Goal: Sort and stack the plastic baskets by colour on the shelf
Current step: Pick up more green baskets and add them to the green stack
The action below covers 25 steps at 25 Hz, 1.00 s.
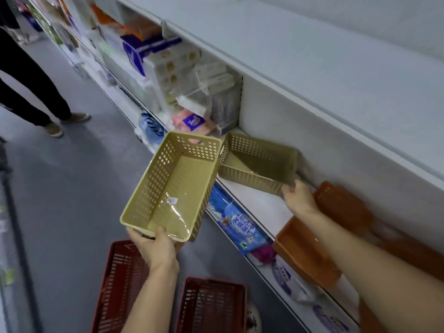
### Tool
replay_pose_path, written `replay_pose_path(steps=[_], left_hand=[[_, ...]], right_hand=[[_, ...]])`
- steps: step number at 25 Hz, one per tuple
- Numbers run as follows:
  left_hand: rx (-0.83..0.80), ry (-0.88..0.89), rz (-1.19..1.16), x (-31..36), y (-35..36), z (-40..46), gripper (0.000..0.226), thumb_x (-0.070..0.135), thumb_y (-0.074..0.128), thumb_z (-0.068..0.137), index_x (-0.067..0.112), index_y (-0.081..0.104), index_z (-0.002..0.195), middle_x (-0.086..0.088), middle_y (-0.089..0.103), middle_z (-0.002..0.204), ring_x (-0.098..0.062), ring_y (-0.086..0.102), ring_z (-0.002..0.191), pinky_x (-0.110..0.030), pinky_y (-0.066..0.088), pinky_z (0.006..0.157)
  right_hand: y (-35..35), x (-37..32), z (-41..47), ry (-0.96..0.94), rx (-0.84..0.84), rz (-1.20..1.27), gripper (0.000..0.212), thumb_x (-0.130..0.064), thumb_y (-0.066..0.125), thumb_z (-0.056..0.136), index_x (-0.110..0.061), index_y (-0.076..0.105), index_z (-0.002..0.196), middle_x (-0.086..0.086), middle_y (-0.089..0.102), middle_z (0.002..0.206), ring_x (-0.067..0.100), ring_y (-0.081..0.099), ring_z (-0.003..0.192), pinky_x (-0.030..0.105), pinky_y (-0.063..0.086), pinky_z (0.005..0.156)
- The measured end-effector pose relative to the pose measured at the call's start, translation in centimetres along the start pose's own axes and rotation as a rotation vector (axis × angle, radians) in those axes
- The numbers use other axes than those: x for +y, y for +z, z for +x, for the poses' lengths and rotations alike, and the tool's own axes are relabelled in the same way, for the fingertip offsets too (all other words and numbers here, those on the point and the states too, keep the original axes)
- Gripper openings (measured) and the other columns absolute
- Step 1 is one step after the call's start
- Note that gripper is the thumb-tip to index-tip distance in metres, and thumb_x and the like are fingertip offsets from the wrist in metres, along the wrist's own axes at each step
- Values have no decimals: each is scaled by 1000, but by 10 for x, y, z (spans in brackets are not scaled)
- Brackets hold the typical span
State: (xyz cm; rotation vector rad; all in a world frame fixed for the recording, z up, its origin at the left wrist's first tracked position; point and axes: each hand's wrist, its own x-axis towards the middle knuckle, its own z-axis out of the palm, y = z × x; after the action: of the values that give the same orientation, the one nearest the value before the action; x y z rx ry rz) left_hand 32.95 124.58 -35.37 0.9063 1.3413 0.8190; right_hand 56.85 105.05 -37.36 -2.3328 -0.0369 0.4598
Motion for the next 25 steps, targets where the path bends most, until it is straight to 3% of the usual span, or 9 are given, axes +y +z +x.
replay_pose_path(steps=[3,7,10,14,16,19,21,23,25], left_hand=[[60,56,-62,-31,25,22,71,-5,48,90,31,32,149,-2,56,135,-25,64,110,-26,61,60],[85,20,-126,-65,38,53,77,0,56,86,44,34,144,-1,60,132,-30,66,112,-51,62,74],[97,-20,-175,-81,43,63,73,-1,57,88,41,34,144,-6,58,136,-34,64,117,-41,60,62],[114,-36,-179,-93,38,65,75,0,57,88,42,33,145,-2,59,135,-36,65,114,-53,59,76],[127,-38,-153,-99,30,67,77,2,60,85,45,34,144,-2,61,134,-38,65,115,-62,56,84],[120,-32,-116,-101,16,62,83,4,62,82,53,33,143,1,60,136,-32,66,114,-64,53,90],[113,-25,-120,-100,5,57,86,1,60,85,54,30,146,2,59,138,-28,66,113,-59,55,91],[120,-25,-106,-96,-10,50,89,-4,58,86,51,29,149,3,59,136,-25,66,112,-57,55,90],[121,-54,-114,-87,-30,37,91,-7,57,87,51,27,150,5,59,133,-26,66,111,-56,57,86]], right_hand=[[8,10,54,113,48,-124,50,-25,48,97,0,39,140,25,49,140,38,48,128,40,38,102],[19,24,94,122,88,-95,44,-21,53,92,0,47,131,20,60,127,40,59,112,36,46,76],[25,34,112,133,101,-25,40,-16,59,87,-1,55,124,22,66,114,38,66,95,43,55,75],[48,34,110,298,-3,124,21,-7,56,84,1,64,101,16,64,69,13,57,35,21,47,36],[61,30,98,413,-123,199,19,-13,48,94,0,58,85,13,58,65,6,51,25,17,43,28],[71,27,86,445,-65,358,13,-12,46,97,-2,52,89,18,66,83,26,70,58,38,61,58],[77,26,70,437,17,467,8,-9,48,97,-4,51,103,20,65,102,40,71,79,51,60,72],[84,28,43,364,89,552,25,-9,51,96,-13,51,121,11,59,109,39,69,81,45,62,66],[87,30,6,211,146,566,40,-3,52,93,-16,48,130,2,59,106,32,67,85,30,61,57]])
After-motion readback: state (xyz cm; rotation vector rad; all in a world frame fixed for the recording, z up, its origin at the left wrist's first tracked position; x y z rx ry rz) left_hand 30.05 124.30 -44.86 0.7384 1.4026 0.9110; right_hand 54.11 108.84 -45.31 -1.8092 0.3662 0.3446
